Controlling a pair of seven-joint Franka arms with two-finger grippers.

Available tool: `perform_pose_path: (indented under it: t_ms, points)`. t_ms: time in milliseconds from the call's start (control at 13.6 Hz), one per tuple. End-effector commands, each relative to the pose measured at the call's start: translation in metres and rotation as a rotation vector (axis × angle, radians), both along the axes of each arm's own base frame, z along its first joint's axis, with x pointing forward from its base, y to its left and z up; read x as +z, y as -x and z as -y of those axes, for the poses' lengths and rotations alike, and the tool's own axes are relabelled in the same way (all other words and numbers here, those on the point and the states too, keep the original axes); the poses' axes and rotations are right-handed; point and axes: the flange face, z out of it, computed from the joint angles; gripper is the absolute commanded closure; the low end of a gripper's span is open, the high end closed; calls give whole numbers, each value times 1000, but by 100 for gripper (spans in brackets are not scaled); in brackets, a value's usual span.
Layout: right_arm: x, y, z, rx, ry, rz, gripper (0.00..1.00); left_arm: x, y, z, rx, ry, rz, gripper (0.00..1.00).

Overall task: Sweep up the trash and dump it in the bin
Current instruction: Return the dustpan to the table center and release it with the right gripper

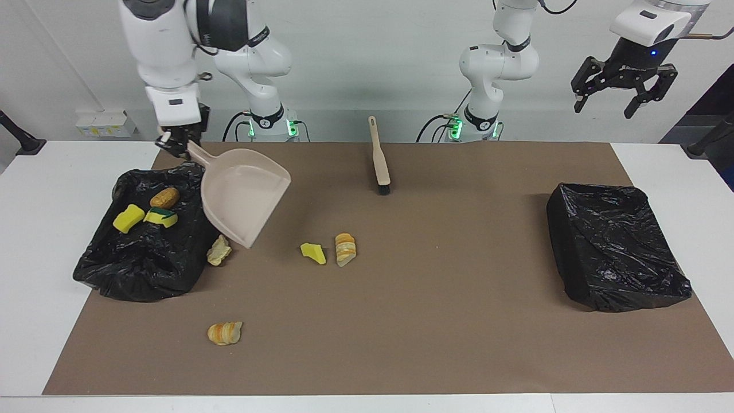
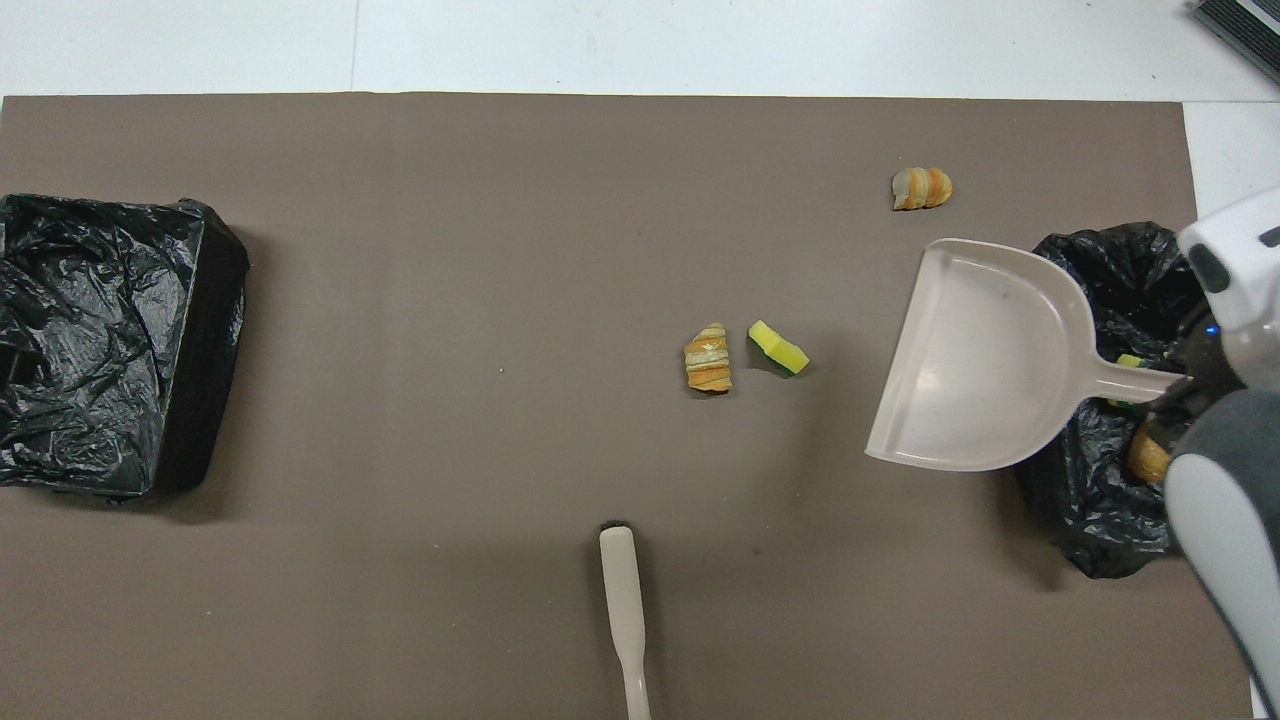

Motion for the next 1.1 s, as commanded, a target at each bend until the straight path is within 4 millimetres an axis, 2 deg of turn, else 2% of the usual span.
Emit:
perform_pose_path:
  t_ms: [0, 147, 367, 513, 660, 733, 1027]
  points:
    - [-8, -2, -30, -138, -54, 49, 100, 3, 4, -4, 5, -7, -8, 0]
    - [-20, -10, -49, -262, -97, 69, 100, 3, 4, -4, 3, -7, -8, 0]
    - [-45, -22, -96, -382, -125, 107, 100, 3, 4, -3, 2, -7, -8, 0]
    - [-70, -31, -135, -563, -180, 115, 100, 3, 4, -4, 3, -7, -8, 0]
    - [-97, -36, -190, -713, -230, 147, 100, 3, 4, -4, 5, -7, -8, 0]
    - [-108, -38, -211, -769, -252, 161, 100, 3, 4, -3, 2, -7, -8, 0]
    - [-146, -39, -280, -936, -298, 191, 100, 3, 4, -4, 3, -7, -8, 0]
